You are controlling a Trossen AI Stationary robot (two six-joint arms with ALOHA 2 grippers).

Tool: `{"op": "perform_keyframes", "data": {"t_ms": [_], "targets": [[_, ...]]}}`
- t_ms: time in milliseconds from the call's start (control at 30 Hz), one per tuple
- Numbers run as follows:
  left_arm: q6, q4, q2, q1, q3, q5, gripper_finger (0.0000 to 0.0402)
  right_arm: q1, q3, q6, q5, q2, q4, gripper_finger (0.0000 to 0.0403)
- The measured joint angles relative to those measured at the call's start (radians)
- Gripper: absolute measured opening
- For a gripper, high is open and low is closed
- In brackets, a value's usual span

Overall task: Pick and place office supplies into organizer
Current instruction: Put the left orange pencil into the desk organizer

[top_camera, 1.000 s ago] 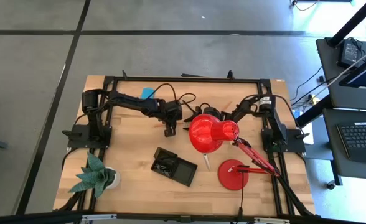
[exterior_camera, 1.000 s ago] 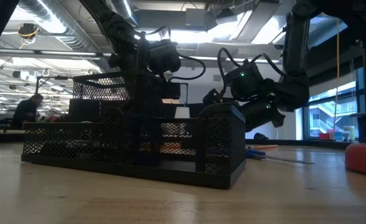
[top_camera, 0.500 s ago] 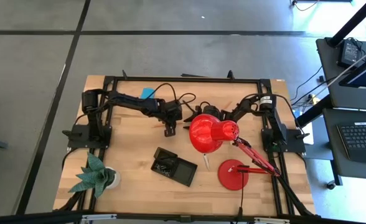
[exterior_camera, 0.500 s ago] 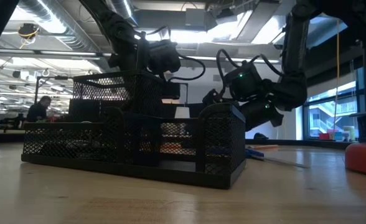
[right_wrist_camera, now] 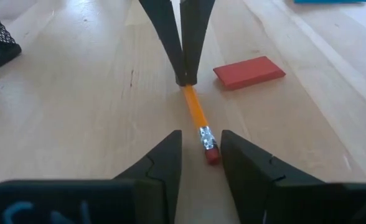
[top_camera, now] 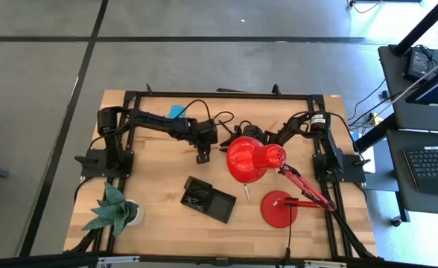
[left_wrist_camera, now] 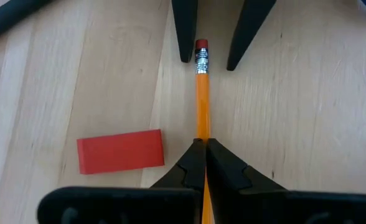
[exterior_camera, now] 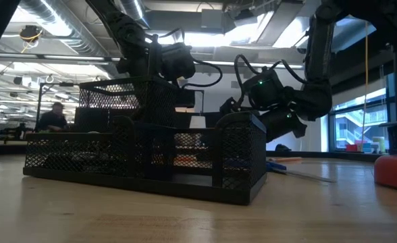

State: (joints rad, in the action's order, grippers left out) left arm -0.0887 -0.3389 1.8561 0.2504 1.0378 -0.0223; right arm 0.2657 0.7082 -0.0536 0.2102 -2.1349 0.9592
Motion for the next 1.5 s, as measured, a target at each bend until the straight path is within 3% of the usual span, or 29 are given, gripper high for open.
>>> {"op": "perform_keyframes", "data": {"t_ms": [367, 800, 1000, 1500], "targets": [[0.0, -0.001, 0.001, 0.0, 0.0, 0.0, 0.0003, -0.001, 0.0, -0.012, -0.024, 0.0, -0.029, 0.0112], [0.0, -0.001, 0.001, 0.0, 0.0, 0.005, 0.0004, 0.0, -0.002, -0.035, -0.034, 0.001, -0.032, 0.0016], [-0.002, 0.009, 0.001, 0.0, 0.0, 0.005, 0.0005, 0.0, -0.002, -0.035, -0.033, 0.001, -0.032, 0.0013], [-0.05, -0.01, -0.069, -0.001, 0.006, -0.003, 0.0093, -0.001, -0.002, -0.019, -0.036, 0.023, -0.038, 0.0012]]}}
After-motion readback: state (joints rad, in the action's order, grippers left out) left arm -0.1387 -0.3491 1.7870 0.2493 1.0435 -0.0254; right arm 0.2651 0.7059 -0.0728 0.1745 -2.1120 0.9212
